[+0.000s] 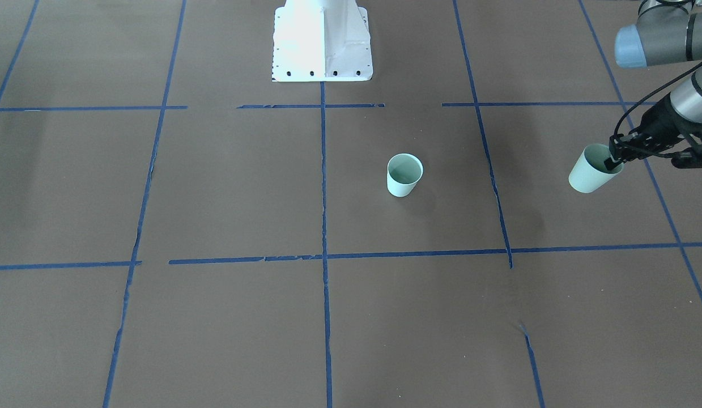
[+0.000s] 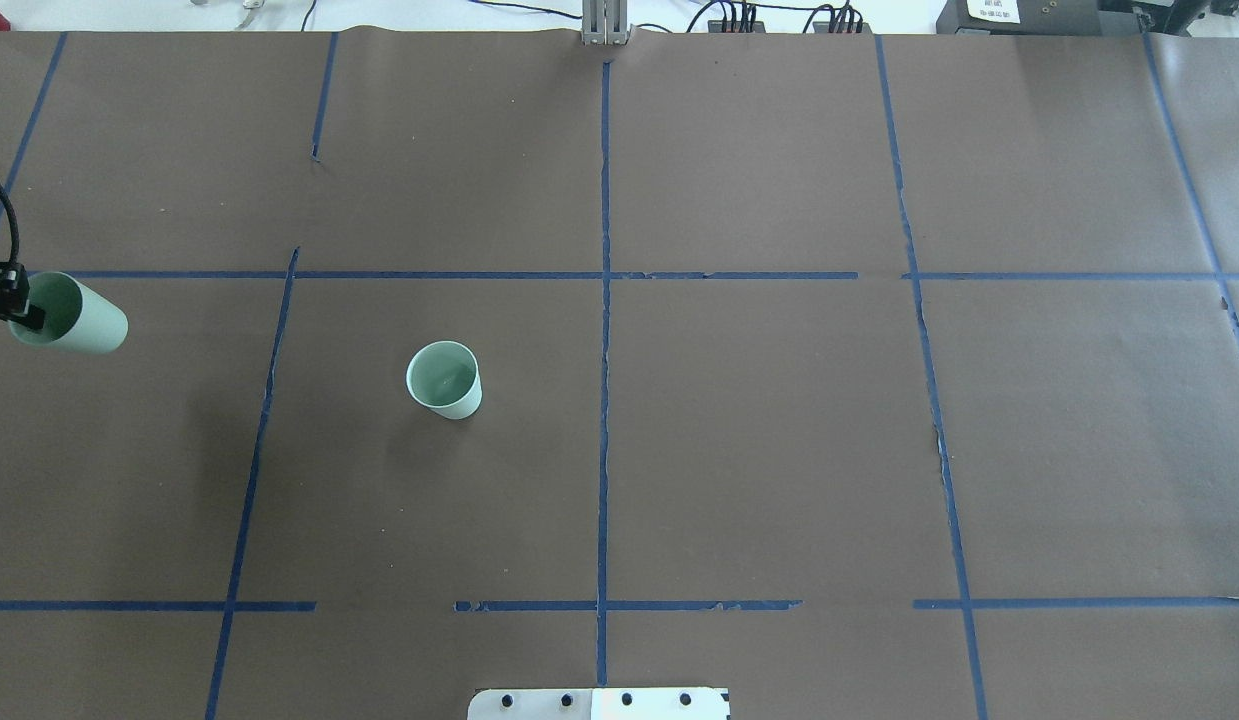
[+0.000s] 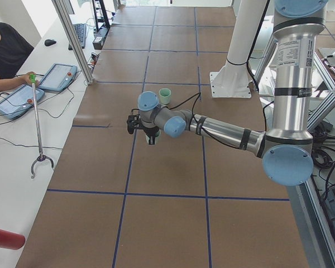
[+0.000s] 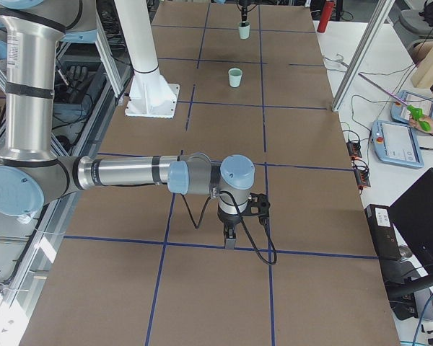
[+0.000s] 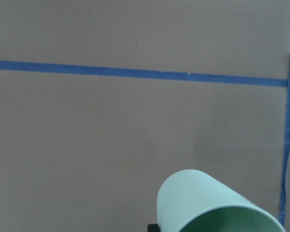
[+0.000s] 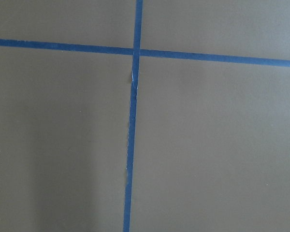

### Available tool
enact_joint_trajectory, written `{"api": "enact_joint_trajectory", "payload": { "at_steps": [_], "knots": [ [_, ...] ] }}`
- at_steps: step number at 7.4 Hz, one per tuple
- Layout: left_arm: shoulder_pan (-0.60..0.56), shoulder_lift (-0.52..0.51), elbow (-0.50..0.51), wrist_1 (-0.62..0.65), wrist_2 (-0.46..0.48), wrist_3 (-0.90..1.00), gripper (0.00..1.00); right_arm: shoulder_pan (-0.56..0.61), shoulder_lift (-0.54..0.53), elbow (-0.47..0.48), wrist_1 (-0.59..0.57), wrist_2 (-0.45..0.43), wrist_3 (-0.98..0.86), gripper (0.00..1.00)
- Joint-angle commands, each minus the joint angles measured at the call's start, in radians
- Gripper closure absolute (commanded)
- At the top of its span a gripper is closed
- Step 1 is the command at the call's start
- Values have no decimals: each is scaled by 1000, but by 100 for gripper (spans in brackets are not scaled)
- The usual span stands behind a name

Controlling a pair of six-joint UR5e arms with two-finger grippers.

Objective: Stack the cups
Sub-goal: 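Lift the grasped green cup with the left gripper, then carry the cup over the other green cup and nest it inside with the left gripper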

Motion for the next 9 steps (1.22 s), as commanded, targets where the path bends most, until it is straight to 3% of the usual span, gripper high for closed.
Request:
{"api": "enact_joint_trajectory", "payload": {
  "at_steps": [1,2,3,5,6,9],
  "knots": [
    [-62,-104,-168,324,1,-1,100,0,0,1,1,0,0,0],
    [-53,-205,-192,474,-1,-18,100,0,0,1,1,0,0,0],
    [-27,-282,-192,518,-2,-112,100,0,0,-1,-1,0,0,0],
    [136,-382,-189,511,1,-363,100,0,0,-1,-1,0,0,0],
    [216,-427,-180,492,2,-453,100,0,0,-1,1,0,0,0],
    [365,-432,-100,252,30,-656,100,0,0,-1,-1,0,0,0]
  ]
}}
